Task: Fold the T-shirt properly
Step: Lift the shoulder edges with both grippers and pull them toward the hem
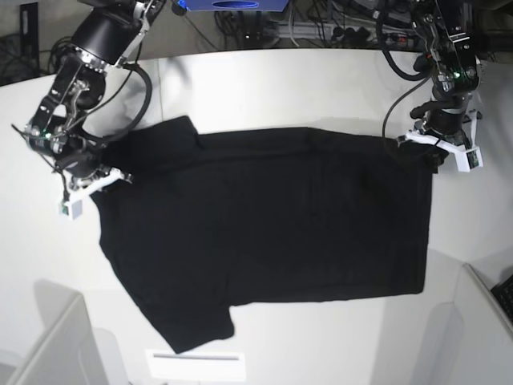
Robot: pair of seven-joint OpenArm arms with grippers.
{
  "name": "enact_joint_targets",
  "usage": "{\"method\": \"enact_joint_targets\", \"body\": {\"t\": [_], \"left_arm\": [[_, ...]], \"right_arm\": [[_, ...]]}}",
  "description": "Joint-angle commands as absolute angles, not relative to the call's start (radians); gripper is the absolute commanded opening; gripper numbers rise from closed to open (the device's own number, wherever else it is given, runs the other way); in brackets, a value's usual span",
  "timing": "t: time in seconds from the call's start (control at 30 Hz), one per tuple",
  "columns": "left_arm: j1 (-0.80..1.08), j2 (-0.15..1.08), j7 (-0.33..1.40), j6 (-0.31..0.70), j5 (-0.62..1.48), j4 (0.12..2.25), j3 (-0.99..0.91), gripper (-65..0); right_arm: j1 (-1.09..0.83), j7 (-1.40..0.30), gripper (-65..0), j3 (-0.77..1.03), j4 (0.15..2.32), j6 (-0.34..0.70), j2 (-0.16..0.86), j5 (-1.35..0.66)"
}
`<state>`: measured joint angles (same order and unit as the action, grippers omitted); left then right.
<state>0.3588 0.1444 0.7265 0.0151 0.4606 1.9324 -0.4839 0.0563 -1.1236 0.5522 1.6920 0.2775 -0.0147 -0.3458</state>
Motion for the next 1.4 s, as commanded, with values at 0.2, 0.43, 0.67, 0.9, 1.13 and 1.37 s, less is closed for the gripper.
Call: {"method": "enact_joint_targets", "body": {"t": [0.2, 0.43, 0.67, 0.9, 1.13, 1.37], "left_arm": [[0.325, 0.156, 0.716, -0.01, 0.466, 1.946, -0.489, -65.0], [0.297, 0.159, 0.716, -0.01, 0.435, 1.885, -0.487, -65.0], [0.251, 0.156, 0.714, -0.007, 0.3, 1.868, -0.478, -65.0], [0.203, 0.159, 0.714, -0.005, 0.288, 1.811, -0.476, -65.0], [0.17, 0.159, 0.714, -0.005, 0.288, 1.778, -0.456, -65.0], [0.134, 0.159, 0.716, -0.005, 0.288, 1.738, -0.456, -65.0]], "right_arm": [[0.151, -1.046, -65.0, 0.452, 1.643, 0.278, -0.004, -0.217], [0.189, -1.001, -65.0, 0.421, 1.584, 0.278, -0.004, -0.208], [0.22, -0.997, -65.0, 0.42, 1.543, 0.278, -0.004, -0.208], [0.226, -0.972, -65.0, 0.42, 1.541, 0.278, -0.004, -0.208], [0.255, -0.972, -65.0, 0.418, 1.495, 0.278, -0.004, -0.208], [0.275, -0.97, -65.0, 0.418, 1.472, 0.278, -0.004, -0.208]]}}
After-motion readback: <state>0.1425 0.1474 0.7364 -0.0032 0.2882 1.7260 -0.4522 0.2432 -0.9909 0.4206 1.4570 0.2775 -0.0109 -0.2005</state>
